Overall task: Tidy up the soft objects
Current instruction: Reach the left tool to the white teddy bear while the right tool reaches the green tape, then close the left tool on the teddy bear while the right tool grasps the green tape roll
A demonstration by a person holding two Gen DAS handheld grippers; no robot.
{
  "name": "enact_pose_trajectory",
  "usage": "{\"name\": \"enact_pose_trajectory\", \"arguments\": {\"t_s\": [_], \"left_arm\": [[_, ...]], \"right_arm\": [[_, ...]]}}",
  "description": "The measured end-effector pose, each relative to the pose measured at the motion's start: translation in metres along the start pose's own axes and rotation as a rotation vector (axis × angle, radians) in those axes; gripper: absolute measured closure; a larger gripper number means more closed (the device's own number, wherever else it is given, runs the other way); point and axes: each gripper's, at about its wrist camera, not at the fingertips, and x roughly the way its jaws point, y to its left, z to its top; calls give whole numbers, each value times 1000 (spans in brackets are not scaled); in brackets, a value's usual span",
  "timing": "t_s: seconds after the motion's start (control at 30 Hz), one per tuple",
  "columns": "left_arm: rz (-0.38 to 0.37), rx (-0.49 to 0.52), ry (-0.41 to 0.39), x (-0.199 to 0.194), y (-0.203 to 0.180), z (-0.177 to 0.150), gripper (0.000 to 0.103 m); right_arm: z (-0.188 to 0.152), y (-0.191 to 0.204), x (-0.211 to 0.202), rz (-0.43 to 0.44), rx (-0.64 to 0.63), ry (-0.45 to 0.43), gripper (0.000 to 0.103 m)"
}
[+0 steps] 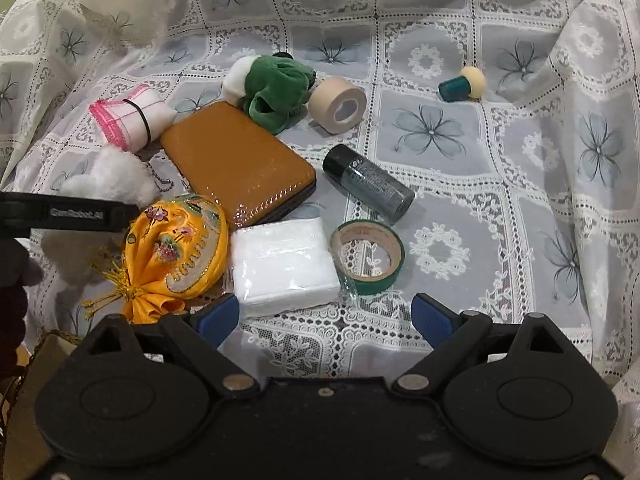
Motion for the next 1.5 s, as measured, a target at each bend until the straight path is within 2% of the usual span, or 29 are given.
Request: {"name": "enact_pose_trajectory", "arguments": {"t_s": [0.1,0.17,0.43,0.6,0.8,0.93,1.0,1.1,1.27,1.5], "left_arm": [[15,39,-22,1,-5,-1,2],[-1,39,-25,1,-2,-2,2],[-10,51,-32,2,-1,-1,2],[-10,53,-45,2,-1,-2,2],[-10,53,-42,1,-2,-2,2],[-9,53,-43,1,-2,-2,2],[-10,53,-43,1,-2,-2,2],[-10,53,-43,1,-2,-2,2],[-10,53,-43,1,-2,-2,2],[-13,49,-49,-1,-1,-2,2]], "right_arm": [[1,-7,-4,7,26,-11,10],[4,-12,-7,5,48,-20,10],[26,-40,4,-63,183,-33,10],[26,-55,20,-149,236,-1,10],[18,-61,36,-208,189,38,12],[16,-71,33,-345,205,7,13],[14,-79,30,-380,236,-2,13],[8,-84,21,-315,281,-34,13],[8,-73,24,-205,287,-62,13],[9,-61,33,-175,258,-50,12]]}}
